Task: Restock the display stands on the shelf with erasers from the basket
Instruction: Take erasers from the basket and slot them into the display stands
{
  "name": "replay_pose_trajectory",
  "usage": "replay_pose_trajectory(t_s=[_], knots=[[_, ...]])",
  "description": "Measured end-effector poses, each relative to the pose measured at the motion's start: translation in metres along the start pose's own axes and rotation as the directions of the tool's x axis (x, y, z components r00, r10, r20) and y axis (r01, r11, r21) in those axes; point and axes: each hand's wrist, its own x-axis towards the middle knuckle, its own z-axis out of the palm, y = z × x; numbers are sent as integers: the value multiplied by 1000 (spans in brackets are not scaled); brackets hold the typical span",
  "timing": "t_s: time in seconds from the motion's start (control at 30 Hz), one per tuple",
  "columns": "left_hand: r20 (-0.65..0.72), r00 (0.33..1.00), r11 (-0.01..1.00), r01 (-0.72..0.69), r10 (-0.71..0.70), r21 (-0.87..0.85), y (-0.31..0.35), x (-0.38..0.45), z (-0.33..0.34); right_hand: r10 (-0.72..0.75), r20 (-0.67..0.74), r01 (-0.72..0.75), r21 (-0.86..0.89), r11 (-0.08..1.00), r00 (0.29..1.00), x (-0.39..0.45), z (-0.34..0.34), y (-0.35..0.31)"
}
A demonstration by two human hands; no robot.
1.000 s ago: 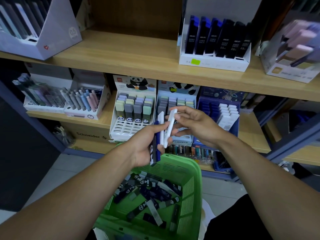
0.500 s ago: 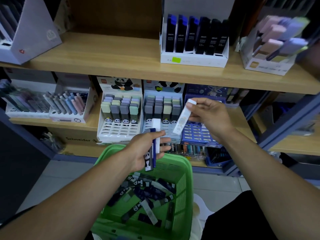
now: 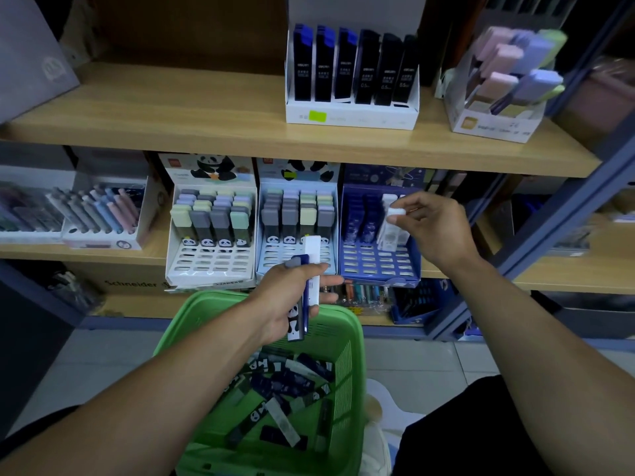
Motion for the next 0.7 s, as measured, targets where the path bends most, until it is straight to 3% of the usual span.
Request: replay_pose_trajectory(t_s=[0.23, 0.7], knots=[[-1, 999, 999, -42, 42, 1, -2, 1, 5, -39, 1, 39, -110, 993, 999, 3, -9, 18], [-6, 999, 998, -55, 54, -29, -2, 1, 4, 17, 11, -17, -46, 999, 1000, 3, -17, 18]])
